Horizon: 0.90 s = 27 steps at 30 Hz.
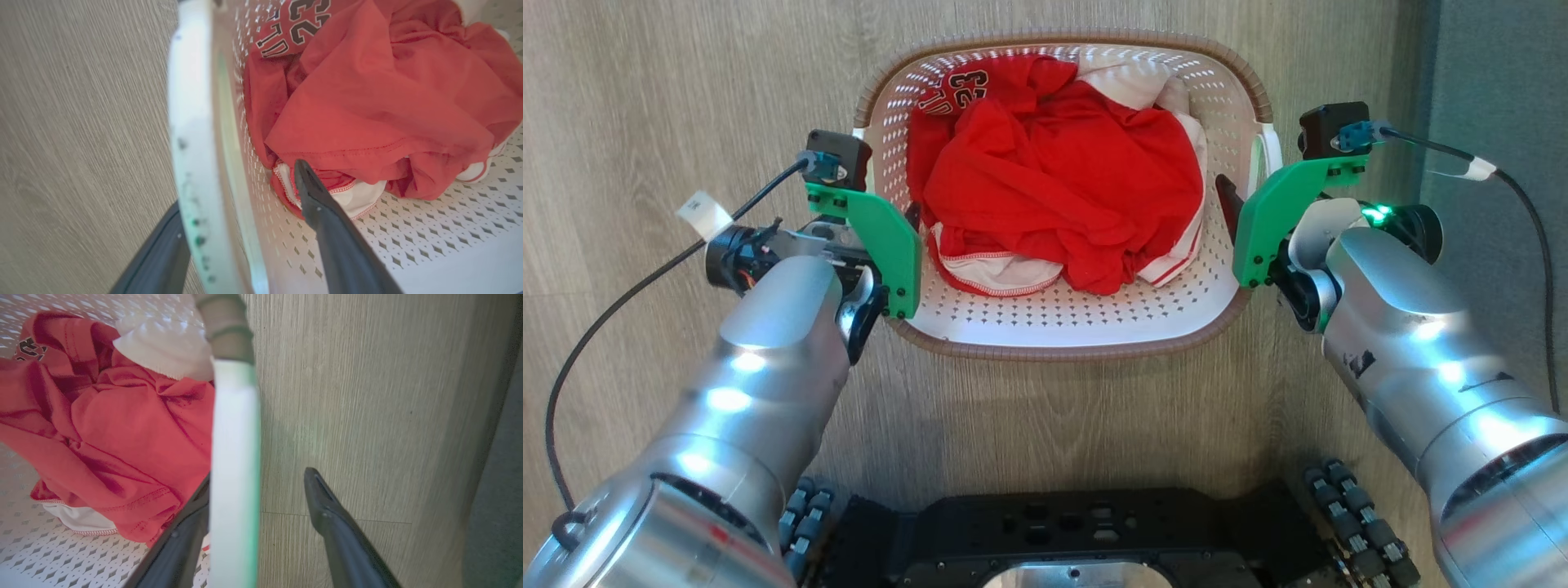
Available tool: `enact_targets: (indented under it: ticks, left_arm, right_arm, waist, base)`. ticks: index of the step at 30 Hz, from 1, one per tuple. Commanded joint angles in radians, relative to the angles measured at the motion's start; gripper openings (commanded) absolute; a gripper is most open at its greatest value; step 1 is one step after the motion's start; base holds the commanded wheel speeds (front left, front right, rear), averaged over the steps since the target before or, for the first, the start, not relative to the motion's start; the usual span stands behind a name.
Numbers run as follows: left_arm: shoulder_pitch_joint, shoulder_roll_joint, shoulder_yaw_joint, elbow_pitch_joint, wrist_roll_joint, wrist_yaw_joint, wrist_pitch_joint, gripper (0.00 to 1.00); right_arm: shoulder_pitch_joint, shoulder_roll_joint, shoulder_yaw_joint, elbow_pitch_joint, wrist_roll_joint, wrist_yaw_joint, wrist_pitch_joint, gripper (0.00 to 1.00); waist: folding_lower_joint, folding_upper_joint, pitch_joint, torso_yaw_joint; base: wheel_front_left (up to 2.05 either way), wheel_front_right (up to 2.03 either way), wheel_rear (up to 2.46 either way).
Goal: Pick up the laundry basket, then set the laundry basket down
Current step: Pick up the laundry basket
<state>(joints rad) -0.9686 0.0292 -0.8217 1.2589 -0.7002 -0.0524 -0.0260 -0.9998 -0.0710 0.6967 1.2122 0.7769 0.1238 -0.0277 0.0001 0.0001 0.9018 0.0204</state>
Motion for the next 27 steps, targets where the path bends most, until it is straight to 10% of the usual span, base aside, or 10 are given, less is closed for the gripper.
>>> enact_targets:
  ticks: [1, 19, 20, 22, 27]
  left_arm:
    - [0.011, 0.021, 0.007, -0.008, -0.014, 0.0, 0.002, 1.0]
    - [0.006, 0.021, -0.081, -0.037, -0.119, 0.018, -0.002, 1.0]
    - [0.007, 0.021, -0.084, -0.038, -0.128, 0.02, 0.001, 0.89]
    - [0.007, 0.021, -0.09, -0.04, -0.146, 0.024, 0.008, 0.0]
    - [0.002, 0.021, -0.117, -0.04, -0.173, 0.034, 0.012, 0.0]
  right_arm:
    - [0.039, 0.02, 0.016, -0.004, 0.007, 0.007, -0.001, 1.0]
    - [0.019, 0.02, 0.059, 0.027, 0.058, 0.007, -0.022, 1.0]
    - [0.018, 0.02, 0.062, 0.028, 0.061, 0.007, -0.022, 0.96]
    - [0.016, 0.02, 0.067, 0.03, 0.065, 0.007, -0.019, 0.0]
    - [0.005, 0.02, 0.064, 0.04, 0.084, 0.007, -0.025, 0.0]
  waist:
    - [-0.0001, -0.0001, 0.001, 0.001]
    - [-0.0001, -0.0001, 0.015, 0.017]
    - [-0.0001, -0.0001, 0.015, 0.018]
    - [-0.0001, -0.0001, 0.016, 0.019]
    - [-0.0001, -0.0001, 0.018, 0.023]
  base:
    - [0.0, 0.0, 0.0]
    - [0.0, 0.0, 0.0]
    - [0.0, 0.0, 0.0]
    - [0.0, 0.0, 0.0]
    - [0.0, 0.0, 0.0]
